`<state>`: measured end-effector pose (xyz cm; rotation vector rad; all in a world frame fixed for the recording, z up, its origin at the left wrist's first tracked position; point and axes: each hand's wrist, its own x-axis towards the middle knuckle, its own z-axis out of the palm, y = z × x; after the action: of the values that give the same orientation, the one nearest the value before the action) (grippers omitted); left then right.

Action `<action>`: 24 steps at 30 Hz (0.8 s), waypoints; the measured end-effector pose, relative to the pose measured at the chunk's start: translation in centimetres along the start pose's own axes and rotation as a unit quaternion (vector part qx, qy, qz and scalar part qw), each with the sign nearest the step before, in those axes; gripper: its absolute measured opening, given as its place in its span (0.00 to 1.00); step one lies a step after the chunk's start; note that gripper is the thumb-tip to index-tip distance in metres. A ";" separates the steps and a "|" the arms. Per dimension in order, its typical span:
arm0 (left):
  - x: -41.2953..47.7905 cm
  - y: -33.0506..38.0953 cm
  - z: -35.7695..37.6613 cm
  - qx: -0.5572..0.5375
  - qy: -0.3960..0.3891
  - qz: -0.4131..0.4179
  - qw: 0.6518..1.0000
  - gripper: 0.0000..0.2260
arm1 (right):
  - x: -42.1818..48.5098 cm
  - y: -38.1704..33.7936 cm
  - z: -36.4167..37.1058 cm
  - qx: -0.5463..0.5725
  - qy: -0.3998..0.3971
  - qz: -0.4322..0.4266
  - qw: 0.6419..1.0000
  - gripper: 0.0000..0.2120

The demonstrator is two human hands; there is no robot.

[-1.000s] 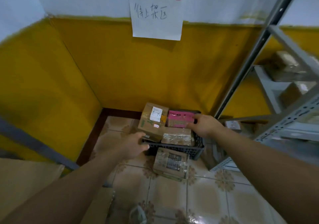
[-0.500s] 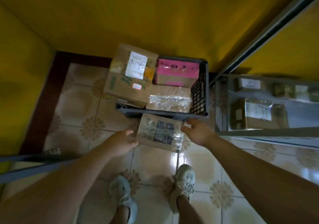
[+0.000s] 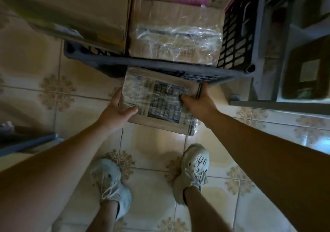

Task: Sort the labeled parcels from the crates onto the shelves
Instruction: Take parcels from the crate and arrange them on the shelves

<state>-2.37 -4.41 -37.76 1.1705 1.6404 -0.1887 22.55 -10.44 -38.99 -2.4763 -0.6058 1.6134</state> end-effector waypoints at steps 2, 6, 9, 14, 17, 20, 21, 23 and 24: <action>-0.1 0.1 0.4 -0.020 0.020 0.007 1.000 0.37 | 1.1 0.2 0.8 0.028 0.020 0.002 0.999 0.50; -2.3 0.5 -0.4 -0.053 0.034 0.029 0.998 0.35 | -1.5 -0.8 0.1 0.052 0.045 -0.014 0.998 0.47; -4.9 1.0 -2.0 -0.080 0.026 0.044 0.995 0.33 | -5.5 -2.0 -1.1 0.062 0.043 -0.016 0.997 0.44; -12.0 3.5 -5.6 -0.092 0.019 0.072 0.993 0.26 | -13.7 -3.2 -2.8 0.050 0.049 -0.014 0.997 0.38; -16.6 5.2 -8.6 -0.096 0.017 0.095 0.991 0.22 | -19.5 -4.5 -3.8 0.079 0.063 -0.028 0.994 0.41; -21.6 7.5 -12.6 -0.080 0.005 0.134 0.988 0.25 | -26.0 -6.4 -5.5 0.111 0.105 -0.054 0.987 0.39; -23.4 8.3 -14.1 -0.076 0.000 0.141 0.987 0.29 | -28.1 -6.9 -6.1 0.122 0.120 -0.064 0.983 0.38; -26.9 9.9 -16.9 -0.061 -0.004 0.163 0.985 0.33 | -32.3 -8.2 -7.4 0.139 0.151 -0.085 0.975 0.38; -28.7 10.8 -18.2 -0.057 -0.003 0.183 0.982 0.33 | -34.5 -8.9 -8.1 0.144 0.171 -0.095 0.970 0.38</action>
<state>-7.30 -4.43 -2.42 1.3563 1.3836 0.1342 15.44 -15.07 -3.44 -2.3200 -0.4998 1.0827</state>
